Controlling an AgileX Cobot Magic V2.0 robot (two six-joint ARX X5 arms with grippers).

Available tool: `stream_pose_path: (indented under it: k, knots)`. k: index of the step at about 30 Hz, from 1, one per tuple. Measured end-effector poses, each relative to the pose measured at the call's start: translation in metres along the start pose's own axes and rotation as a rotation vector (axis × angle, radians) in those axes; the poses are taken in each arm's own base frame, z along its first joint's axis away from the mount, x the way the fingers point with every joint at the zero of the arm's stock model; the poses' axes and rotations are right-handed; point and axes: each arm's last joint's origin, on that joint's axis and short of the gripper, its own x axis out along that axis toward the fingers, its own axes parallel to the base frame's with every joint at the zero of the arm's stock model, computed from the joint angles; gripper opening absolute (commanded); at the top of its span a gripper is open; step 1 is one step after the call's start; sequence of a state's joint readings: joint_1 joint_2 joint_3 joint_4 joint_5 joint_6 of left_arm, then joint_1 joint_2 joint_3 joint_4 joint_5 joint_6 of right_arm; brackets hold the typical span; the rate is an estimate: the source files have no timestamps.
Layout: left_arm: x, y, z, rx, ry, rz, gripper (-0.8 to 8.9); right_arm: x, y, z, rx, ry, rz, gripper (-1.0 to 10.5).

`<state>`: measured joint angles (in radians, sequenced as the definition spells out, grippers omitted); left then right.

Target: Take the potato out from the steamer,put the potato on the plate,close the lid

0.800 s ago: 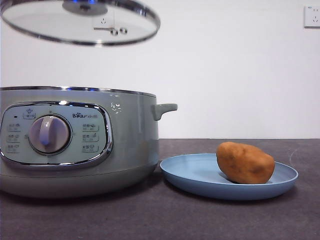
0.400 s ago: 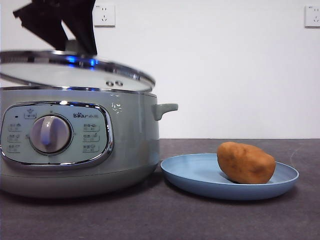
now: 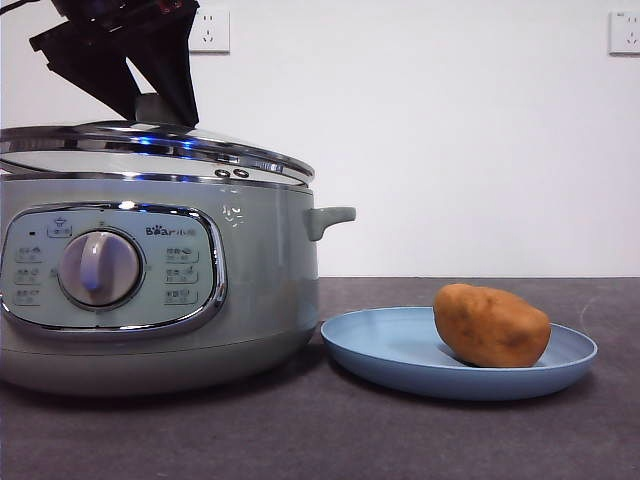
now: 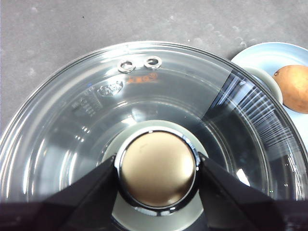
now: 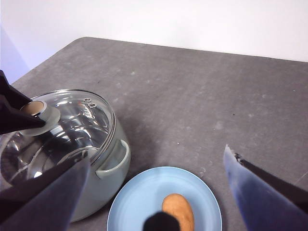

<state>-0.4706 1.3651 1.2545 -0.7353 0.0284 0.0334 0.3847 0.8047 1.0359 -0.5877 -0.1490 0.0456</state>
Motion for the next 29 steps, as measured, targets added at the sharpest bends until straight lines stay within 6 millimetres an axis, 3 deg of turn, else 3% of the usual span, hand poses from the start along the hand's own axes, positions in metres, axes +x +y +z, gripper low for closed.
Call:
stream_pose_path:
  k: [8,19,23,29]
  knots:
    - [0.013,0.001,-0.001,-0.006,0.041,0.006,-0.09,0.000,0.000,0.000,0.000,0.000,0.001,4.7]
    - [0.012,0.002,-0.001,-0.011,0.050,0.018,0.17,0.000,0.000,0.000,0.000,0.002,0.001,4.7]
    - [0.012,0.002,-0.001,-0.012,0.050,0.019,2.09,0.000,0.000,0.000,0.000,0.002,0.001,4.7]
    - [0.013,0.002,-0.001,-0.016,0.047,0.022,3.51,0.000,0.000,0.000,0.000,0.002,0.001,4.7]
